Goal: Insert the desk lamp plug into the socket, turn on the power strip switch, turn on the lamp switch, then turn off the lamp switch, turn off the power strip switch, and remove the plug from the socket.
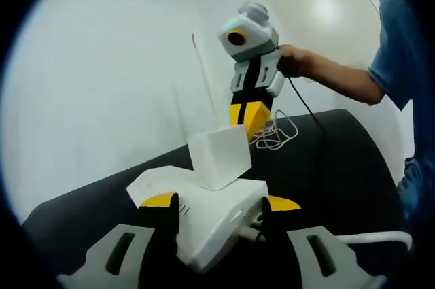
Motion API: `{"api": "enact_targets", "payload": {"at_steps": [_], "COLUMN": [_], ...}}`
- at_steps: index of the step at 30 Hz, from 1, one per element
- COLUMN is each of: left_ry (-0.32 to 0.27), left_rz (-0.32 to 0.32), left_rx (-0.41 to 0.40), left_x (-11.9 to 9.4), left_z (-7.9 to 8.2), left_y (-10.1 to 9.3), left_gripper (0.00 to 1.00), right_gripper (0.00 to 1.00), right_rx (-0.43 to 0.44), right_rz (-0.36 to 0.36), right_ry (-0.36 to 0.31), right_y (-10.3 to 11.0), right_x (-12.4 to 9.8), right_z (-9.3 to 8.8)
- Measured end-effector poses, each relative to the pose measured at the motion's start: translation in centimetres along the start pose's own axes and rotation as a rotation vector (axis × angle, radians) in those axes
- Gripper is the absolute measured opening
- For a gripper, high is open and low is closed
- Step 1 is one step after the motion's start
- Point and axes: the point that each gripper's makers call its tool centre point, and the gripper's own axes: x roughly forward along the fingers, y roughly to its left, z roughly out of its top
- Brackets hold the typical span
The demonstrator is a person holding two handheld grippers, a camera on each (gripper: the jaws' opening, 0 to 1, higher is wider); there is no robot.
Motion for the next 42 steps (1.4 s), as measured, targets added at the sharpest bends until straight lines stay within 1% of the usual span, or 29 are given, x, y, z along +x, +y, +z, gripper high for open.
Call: {"api": "enact_targets", "payload": {"at_steps": [2, 7, 10, 13, 15, 17, 19, 20, 21, 22, 23, 26, 28, 31, 34, 36, 37, 38, 39, 42], "left_ry": [-0.002, -0.003, -0.006, -0.007, -0.007, -0.008, -0.009, -0.01, -0.01, -0.011, -0.012, -0.015, -0.014, -0.012, -0.011, -0.01, -0.01, -0.01, -0.009, -0.008], "left_rz": [0.001, -0.003, -0.006, -0.006, -0.006, -0.006, -0.007, -0.007, -0.007, -0.007, -0.007, -0.008, -0.008, -0.007, -0.007, -0.008, -0.007, -0.007, -0.007, -0.006], "left_rx": [0.0, 0.009, 0.013, 0.014, 0.014, 0.016, 0.017, 0.018, 0.019, 0.02, 0.022, 0.025, 0.024, 0.019, 0.016, 0.015, 0.015, 0.012, 0.013, 0.012], "left_x": [0.0, 0.1, 0.1, 0.2, 0.2, 0.1, 0.1, 0.1, 0.2, 0.1, 0.2, 0.2, 0.2, 0.2, 0.2, 0.2, 0.2, 0.2, 0.2, 0.2], "left_z": [0.1, 0.1, 0.0, 0.0, 0.0, 0.0, 0.0, 0.1, 0.1, 0.2, 0.2, 0.3, 0.3, 0.3, 0.2, 0.1, 0.1, 0.0, 0.0, -0.1], "left_y": [-0.2, -0.4, -0.3, -0.1, -0.1, -0.1, -0.1, -0.2, -0.3, -0.4, -0.4, -0.5, -0.5, -0.5, -0.3, -0.1, -0.1, 0.0, 0.1, 0.1], "left_gripper": [0.46, 0.46, 0.46, 0.46, 0.46, 0.46, 0.46, 0.46, 0.46, 0.46, 0.46, 0.46, 0.46, 0.46, 0.46, 0.46, 0.46, 0.46, 0.46, 0.46], "right_gripper": [0.05, 0.05, 0.05, 0.05, 0.05, 0.05, 0.05, 0.05, 0.04, 0.04, 0.04, 0.04, 0.05, 0.05, 0.05, 0.05, 0.05, 0.05, 0.05, 0.05], "right_rx": [0.016, 0.064, 0.098, 0.107, 0.121, 0.155, 0.157, 0.157, 0.172, 0.176, 0.183, 0.225, 0.226, 0.2, 0.193, 0.193, 0.189, 0.179, 0.153, 0.137], "right_rz": [0.001, 0.02, 0.023, 0.02, 0.019, 0.02, 0.015, 0.007, 0.005, 0.004, 0.001, 0.019, 0.017, -0.002, -0.003, 0.0, 0.002, -0.006, -0.015, -0.016], "right_ry": [-0.016, -0.064, -0.113, -0.126, -0.135, -0.181, -0.193, -0.212, -0.251, -0.259, -0.284, -0.322, -0.318, -0.262, -0.23, -0.225, -0.225, -0.213, -0.181, -0.158], "right_y": [0.0, -0.2, 0.1, -0.5, -0.3, -0.3, -0.2, -0.2, 0.0, 0.0, -0.1, -0.4, -0.1, -0.1, -0.3, -0.4, -0.1, -0.1, 0.1, 0.0], "right_x": [0.0, 0.2, 0.4, 0.7, 1.0, 1.0, 1.1, 1.3, 1.3, 1.3, 1.3, 1.3, 1.4, 1.4, 1.2, 0.9, 0.7, 0.6, 0.6, 0.4], "right_z": [0.1, -0.8, -0.9, -1.6, -2.1, -2.0, -2.4, -2.5, -2.4, -2.5, -2.5, -2.5, -2.2, -1.8, -1.5, -1.2, -0.9, -0.7, -0.9, -0.5]}}
